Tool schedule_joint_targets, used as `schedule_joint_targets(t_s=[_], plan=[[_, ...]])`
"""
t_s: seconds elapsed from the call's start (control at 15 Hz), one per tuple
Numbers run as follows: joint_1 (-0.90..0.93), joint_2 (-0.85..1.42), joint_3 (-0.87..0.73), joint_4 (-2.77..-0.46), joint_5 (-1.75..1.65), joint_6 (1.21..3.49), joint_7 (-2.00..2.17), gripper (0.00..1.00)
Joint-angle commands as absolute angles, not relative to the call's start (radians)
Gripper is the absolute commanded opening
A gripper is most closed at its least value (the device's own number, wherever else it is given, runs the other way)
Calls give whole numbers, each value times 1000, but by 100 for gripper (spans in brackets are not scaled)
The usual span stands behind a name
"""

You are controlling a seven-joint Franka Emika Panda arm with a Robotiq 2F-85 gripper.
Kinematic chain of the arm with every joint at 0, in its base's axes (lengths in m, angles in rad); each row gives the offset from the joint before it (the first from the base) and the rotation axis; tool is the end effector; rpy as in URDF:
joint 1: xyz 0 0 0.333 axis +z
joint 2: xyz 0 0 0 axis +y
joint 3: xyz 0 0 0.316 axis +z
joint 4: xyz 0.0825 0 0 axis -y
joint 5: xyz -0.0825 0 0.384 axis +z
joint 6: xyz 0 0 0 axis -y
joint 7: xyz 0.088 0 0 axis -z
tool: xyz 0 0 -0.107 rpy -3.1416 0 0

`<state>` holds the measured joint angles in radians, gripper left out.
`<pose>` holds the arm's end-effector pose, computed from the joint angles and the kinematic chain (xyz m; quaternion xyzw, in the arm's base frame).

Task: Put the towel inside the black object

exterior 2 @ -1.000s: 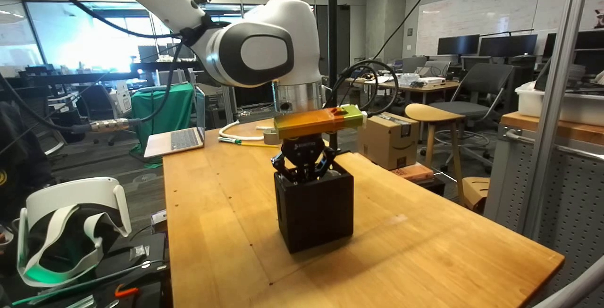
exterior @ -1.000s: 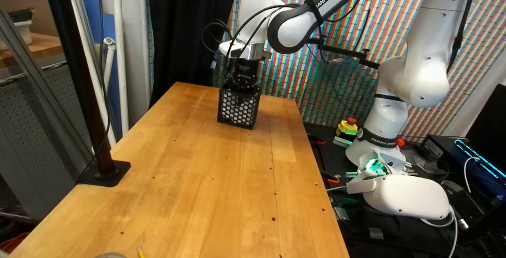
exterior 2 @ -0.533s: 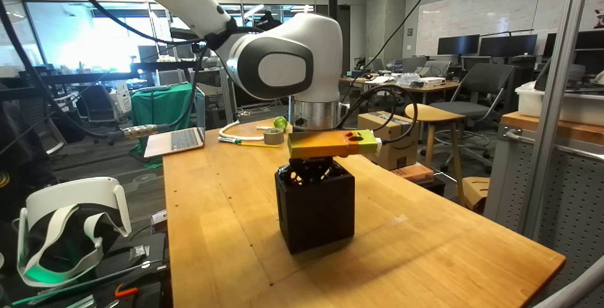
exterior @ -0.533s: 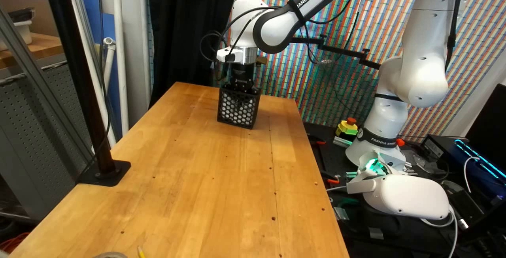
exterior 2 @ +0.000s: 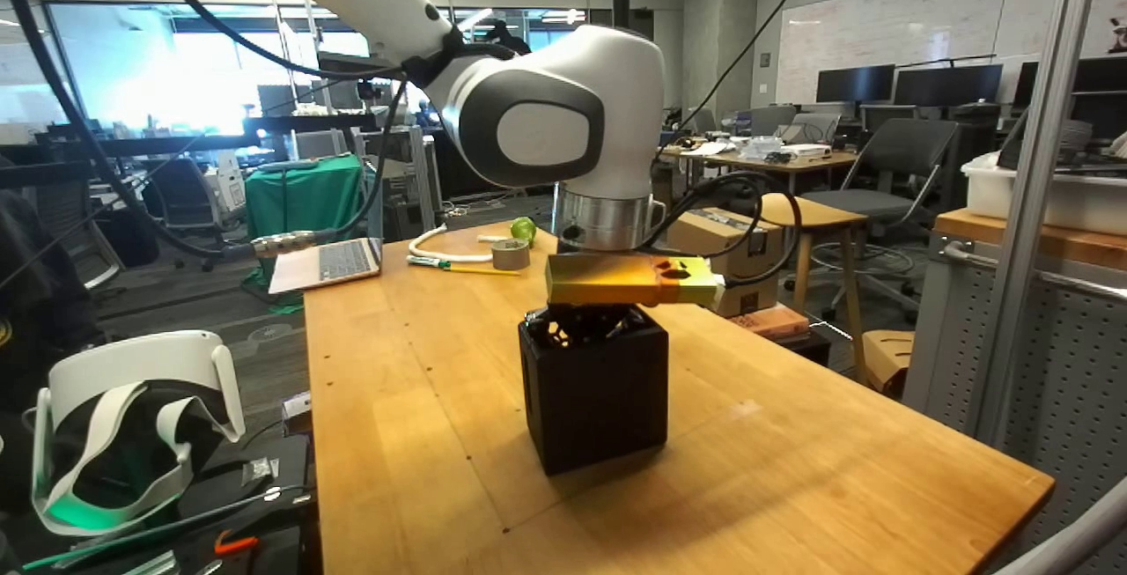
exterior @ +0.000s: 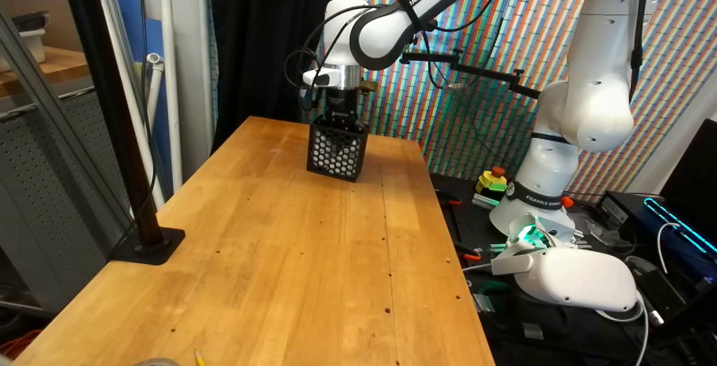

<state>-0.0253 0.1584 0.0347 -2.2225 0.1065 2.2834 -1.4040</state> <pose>0.5330 0.0075 0.2959 -0.7823 -0.6196 0.0108 0.0629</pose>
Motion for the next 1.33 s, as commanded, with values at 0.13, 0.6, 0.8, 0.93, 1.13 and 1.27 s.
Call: schedule_joint_targets(t_s=[0.13, 0.6, 0.8, 0.93, 1.13, 1.27], plan=[[-18, 100, 31, -2245, 19, 2312, -1331, 41], [27, -102, 47, -2303, -236, 2311, -1140, 99], [39, -162, 56, -2311, -309, 2305, -1078, 100], [43, -192, 57, -2316, -342, 2310, -1059, 100], [53, -225, 53, -2329, -352, 2340, -1067, 100], [57, -191, 47, -2301, -333, 2315, -1079, 100]])
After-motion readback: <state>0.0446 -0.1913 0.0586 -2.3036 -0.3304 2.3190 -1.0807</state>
